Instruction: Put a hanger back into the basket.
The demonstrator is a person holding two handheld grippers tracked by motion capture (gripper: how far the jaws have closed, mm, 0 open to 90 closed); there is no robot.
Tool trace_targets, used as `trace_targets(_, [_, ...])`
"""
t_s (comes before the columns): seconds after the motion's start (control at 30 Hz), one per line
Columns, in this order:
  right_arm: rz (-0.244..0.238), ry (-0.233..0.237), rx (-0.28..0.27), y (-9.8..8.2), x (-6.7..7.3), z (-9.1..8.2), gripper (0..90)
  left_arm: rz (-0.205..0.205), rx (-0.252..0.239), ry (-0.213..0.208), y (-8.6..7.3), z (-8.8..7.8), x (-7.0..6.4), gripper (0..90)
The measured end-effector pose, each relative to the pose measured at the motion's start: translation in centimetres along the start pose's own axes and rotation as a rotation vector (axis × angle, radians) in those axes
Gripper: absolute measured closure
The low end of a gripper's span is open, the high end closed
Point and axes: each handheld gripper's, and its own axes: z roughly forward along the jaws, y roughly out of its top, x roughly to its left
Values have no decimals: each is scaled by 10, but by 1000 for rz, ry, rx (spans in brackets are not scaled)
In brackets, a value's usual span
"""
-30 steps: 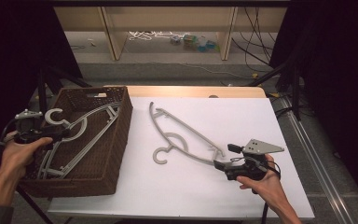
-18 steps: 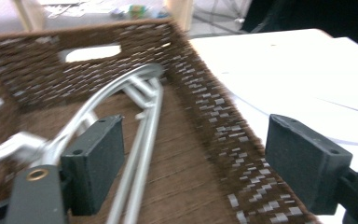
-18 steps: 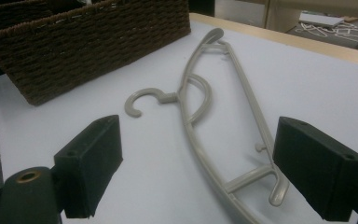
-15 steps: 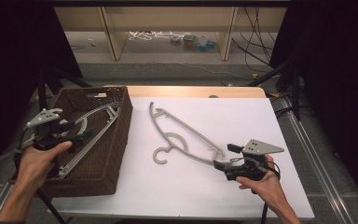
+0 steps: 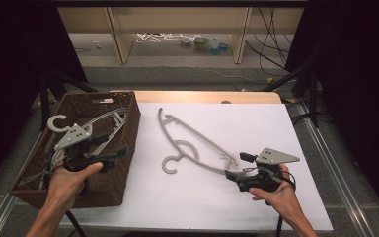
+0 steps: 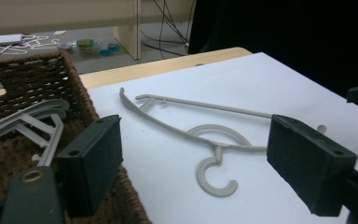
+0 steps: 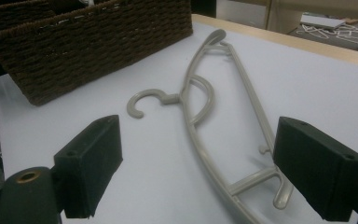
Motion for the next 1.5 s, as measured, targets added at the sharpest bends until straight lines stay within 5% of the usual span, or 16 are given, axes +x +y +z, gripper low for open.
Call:
trace_targets(0.63, [3,18,23,0,4,1,165,21,-38,-146,-27,24,-46,182])
trace_targets(0.73, [4,26,20,0,4,1,165,59,-37,-149,-35,30,-49,182])
trace_targets(0.87, [2,20,13,-1,4,2,165,44,-39,-148,-44,35,-51,182])
trace_targets(1.1, [2,31,4,-2,5,3,164,95,-72,-138,-54,38,-51,175])
trace_targets(1.2, [-4,26,18,-1,6,3,164,146,-80,-125,-58,37,-51,172])
trace_targets(1.5, [-15,41,9,-2,8,6,164,135,-86,-143,-72,38,-53,168])
